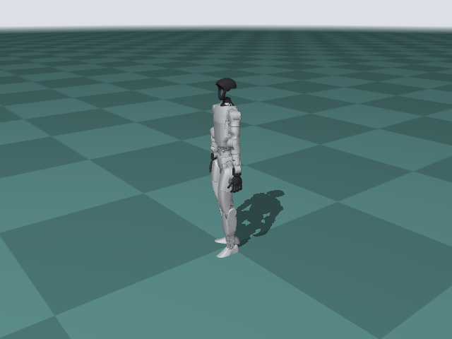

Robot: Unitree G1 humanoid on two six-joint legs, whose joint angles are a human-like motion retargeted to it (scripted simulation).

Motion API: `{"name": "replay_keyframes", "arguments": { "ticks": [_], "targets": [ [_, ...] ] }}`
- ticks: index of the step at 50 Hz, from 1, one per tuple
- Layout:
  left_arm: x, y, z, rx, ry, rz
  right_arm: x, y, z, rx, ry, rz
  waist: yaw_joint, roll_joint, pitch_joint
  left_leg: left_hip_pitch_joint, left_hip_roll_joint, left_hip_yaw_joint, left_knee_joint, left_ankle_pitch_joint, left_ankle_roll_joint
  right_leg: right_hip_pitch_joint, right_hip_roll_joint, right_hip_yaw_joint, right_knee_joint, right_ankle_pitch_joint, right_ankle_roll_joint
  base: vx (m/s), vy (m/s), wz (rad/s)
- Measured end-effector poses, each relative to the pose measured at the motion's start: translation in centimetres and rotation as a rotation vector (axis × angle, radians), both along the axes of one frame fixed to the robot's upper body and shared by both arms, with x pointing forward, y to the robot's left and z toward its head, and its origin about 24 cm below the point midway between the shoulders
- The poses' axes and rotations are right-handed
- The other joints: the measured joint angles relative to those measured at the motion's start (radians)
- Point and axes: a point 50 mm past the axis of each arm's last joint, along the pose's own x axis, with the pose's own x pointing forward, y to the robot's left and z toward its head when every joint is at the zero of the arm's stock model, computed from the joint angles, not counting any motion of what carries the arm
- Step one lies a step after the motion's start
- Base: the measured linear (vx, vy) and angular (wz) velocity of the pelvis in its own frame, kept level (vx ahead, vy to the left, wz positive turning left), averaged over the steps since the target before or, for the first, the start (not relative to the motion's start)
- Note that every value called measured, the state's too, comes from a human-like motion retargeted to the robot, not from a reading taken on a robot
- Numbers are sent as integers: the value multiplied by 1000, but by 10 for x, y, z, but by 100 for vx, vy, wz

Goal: In place motions

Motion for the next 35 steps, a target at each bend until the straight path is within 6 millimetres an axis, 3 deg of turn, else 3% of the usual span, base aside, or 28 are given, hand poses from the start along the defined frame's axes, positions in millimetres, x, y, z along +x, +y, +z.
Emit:
{"name": "replay_keyframes", "arguments": {
  "ticks": [7, 17, 25, 35],
  "targets": [
    [16, -2, -1, -12, -67, 4, -10, -1, 1, -12, 38, -25, -70, -3, 14, 72, 36, 173, -39, -25, -16, -52, 19, 137, 2, 52, -10, -19, -30, -129],
    [12, -14, -4, -42, -87, 6, -17, 0, 2, -41, 53, -118, -155, 14, 6, 132, 58, 351, -76, -45, -42, -121, 47, 317, 6, 111, -7, -14, -12, -94],
    [2, -20, -5, -61, -59, -28, -16, 3, 1, -31, 39, -131, -161, 21, 15, 145, 54, 374, -78, -54, -43, -126, 48, 352, 9, 119, -4, -1, -1, -18],
    [-14, -7, -3, -31, -36, 32, -8, 3, 0, -20, 18, -91, -114, 16, 21, 109, 40, 304, -62, -44, -29, -97, 21, 274, 11, 87, 5, 8, 9, 39]
  ]
}}
